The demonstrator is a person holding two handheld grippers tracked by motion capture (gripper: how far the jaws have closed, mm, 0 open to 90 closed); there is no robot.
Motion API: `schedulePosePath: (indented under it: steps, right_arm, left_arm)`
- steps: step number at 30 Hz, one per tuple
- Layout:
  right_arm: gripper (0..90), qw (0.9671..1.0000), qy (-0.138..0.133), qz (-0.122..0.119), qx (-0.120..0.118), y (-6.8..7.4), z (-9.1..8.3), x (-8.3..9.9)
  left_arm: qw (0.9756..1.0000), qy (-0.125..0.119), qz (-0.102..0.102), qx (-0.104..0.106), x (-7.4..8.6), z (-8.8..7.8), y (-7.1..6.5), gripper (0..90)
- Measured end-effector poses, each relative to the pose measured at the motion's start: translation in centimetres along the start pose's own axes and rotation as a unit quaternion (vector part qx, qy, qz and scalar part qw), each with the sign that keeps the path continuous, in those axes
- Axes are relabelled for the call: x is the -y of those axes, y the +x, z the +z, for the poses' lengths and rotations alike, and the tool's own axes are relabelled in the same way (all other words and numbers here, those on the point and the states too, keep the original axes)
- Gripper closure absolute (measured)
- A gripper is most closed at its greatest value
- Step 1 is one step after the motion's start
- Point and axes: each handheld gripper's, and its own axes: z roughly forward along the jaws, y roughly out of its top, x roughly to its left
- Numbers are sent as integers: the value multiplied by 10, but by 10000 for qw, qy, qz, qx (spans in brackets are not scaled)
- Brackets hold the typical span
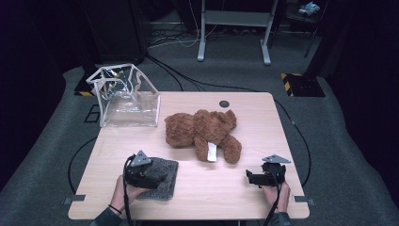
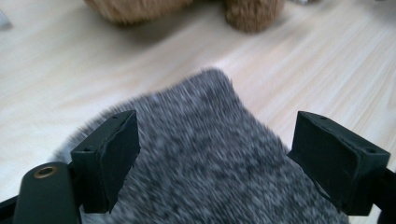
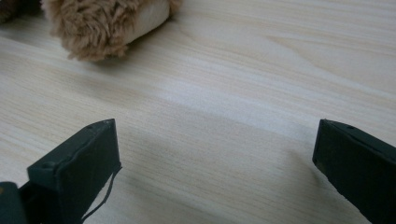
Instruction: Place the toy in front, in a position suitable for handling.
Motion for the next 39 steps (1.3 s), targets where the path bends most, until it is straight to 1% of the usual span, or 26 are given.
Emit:
schedulePosePath:
  steps: [1,3,4,5,6,7,8,9,11,12,13,14,15,16,19,20,24,27,28,30,31,32,34,35,36,39]
  right_arm:
    - [0,10000,12,41,8,1,1,1]
    - [1,10000,-32,-7,38,1,1,1]
    - [0,10000,-36,35,39,2,1,2]
    - [1,10000,-53,31,34,2,1,2]
    - [3,10000,-47,0,62,1,1,3]
    - [5,10000,-47,22,80,1,1,3]
    - [10,9999,-56,18,94,2,1,3]
    - [11,9999,-40,-13,97,2,1,3]
    - [19,9999,-8,-25,139,4,2,3]
    - [25,9998,2,-21,184,5,3,4]
    - [30,9998,4,-21,202,6,2,4]
    - [33,9998,3,-88,196,5,3,4]
    - [34,9998,-12,-60,202,5,3,4]
    - [34,9998,-21,-36,174,4,3,4]
    - [38,9999,-56,-57,141,4,2,4]
    - [38,9999,-49,-92,130,4,2,5]
    - [44,9998,-41,-106,144,4,2,5]
    - [47,9999,-59,-60,131,3,2,4]
    - [49,9999,-74,-42,122,3,2,4]
    - [52,9999,-75,-20,109,3,2,4]
    - [53,9999,-76,-24,110,3,2,4]
    - [54,9999,-73,-15,117,3,2,4]
    - [55,9999,-73,-23,125,3,2,4]
    - [56,9999,-75,-23,135,3,2,4]
    - [56,9999,-75,-27,137,3,2,4]
    - [58,9999,-74,-26,142,3,2,4]
  left_arm:
    - [9999,76,66,-64,1,2,-1,168]
    - [9998,159,65,-49,6,7,-4,225]
    - [9995,262,107,-151,8,10,-7,274]
    - [9991,348,151,-196,10,14,-9,354]
    - [9987,437,158,-210,12,16,-10,393]
    - [9989,394,92,-223,16,19,-11,408]
    - [9992,311,74,-220,19,19,-11,421]
    - [9992,244,122,-302,21,18,-12,433]
    - [9993,148,63,-336,24,18,-13,479]
    - [9992,41,12,-387,26,18,-14,529]
    - [9990,27,-5,-436,27,17,-14,581]
    - [9988,-59,-4,-480,29,16,-14,633]
    - [9989,-97,-37,-468,30,16,-14,668]
    - [9985,-163,-31,-530,31,16,-13,694]
    - [9981,-238,-9,-563,34,16,-13,759]
    - [9982,-241,77,-541,34,15,-13,767]
    - [9986,-313,-92,-407,33,14,-10,786]
    - [9991,-337,-10,-255,26,10,-13,790]
    - [9992,-356,-18,-196,24,9,-15,790]
    - [9993,-353,113,-72,18,7,-19,790]
    - [9993,-356,105,1,15,7,-23,790]
    - [9992,-341,215,69,12,7,-26,790]
    - [9988,-366,267,180,7,9,-31,790]
    - [9986,-350,335,210,4,11,-35,789]
    - [9982,-421,330,270,2,13,-40,789]
    - [9968,-407,502,468,-7,20,-52,788]
